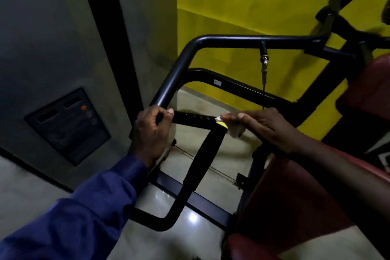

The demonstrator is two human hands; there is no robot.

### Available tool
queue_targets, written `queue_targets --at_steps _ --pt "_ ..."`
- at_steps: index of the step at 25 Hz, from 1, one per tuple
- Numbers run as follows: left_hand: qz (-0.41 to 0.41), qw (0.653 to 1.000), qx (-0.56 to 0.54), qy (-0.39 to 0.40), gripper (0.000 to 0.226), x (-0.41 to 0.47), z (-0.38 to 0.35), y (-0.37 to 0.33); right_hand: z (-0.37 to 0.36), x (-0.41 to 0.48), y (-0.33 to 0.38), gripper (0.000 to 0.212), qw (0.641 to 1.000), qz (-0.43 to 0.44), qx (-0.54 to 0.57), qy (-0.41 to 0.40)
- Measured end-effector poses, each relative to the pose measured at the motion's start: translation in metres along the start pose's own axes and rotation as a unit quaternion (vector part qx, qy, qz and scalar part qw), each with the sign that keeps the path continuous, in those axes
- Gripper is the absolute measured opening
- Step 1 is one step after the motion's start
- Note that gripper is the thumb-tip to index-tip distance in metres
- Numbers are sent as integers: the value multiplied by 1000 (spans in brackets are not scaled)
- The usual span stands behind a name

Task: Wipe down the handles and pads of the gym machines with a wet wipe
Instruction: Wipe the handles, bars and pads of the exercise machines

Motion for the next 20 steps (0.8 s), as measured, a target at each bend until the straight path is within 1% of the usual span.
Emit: queue_targets --at_steps 1,2,3,4,5,6,7,9,11,12,14,15,16,17,18,20 --pt "-17 999 45 -24 31 5 3 6 3 12 -1 35 999 3 -37 29" --pt "-23 995 93 -39 31 10 6 14 1 26 -3 44 995 -2 -71 76" --pt "-4 990 138 -43 30 16 8 24 -4 40 -6 49 985 -4 -109 133" --pt "33 984 173 -38 32 22 8 34 -9 55 -10 46 970 -19 -142 194" --pt "80 978 190 -20 38 28 8 42 -14 67 -15 32 957 -46 -147 246" --pt "119 976 184 -3 45 32 7 50 -19 76 -18 23 947 -81 -109 291" --pt "139 977 160 6 49 35 5 55 -23 81 -24 22 937 -108 -56 327" --pt "115 985 131 1 49 38 0 60 -22 84 -25 29 917 -123 8 379" --pt "94 985 143 -15 44 37 0 62 -21 91 -15 29 901 -106 47 418" --pt "95 985 142 -21 40 37 1 63 -22 100 -9 27 898 -109 95 415" --pt "89 985 143 -34 35 35 0 63 -30 125 -4 31 897 -132 224 358" --pt "87 985 144 -40 36 35 0 64 -37 135 -1 32 894 -138 269 331" --pt "87 985 144 -46 37 35 0 65 -45 141 1 28 904 -123 267 311" --pt "88 985 144 -47 40 35 1 66 -50 145 -2 21 924 -109 231 284" --pt "88 984 146 -48 42 35 1 67 -52 146 -7 21 946 -89 183 251" --pt "86 983 155 -49 44 35 0 67 -52 149 -6 33 974 -82 60 201"
Point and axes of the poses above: each hand's wrist, its own x-axis towards the middle knuckle, its own z-axis out of the back of the hand, y = z × x, the point moved 3 cm from there along x, towards the middle knuckle, and after that the axes turned 2 degrees about y, right-handed, at the moved point
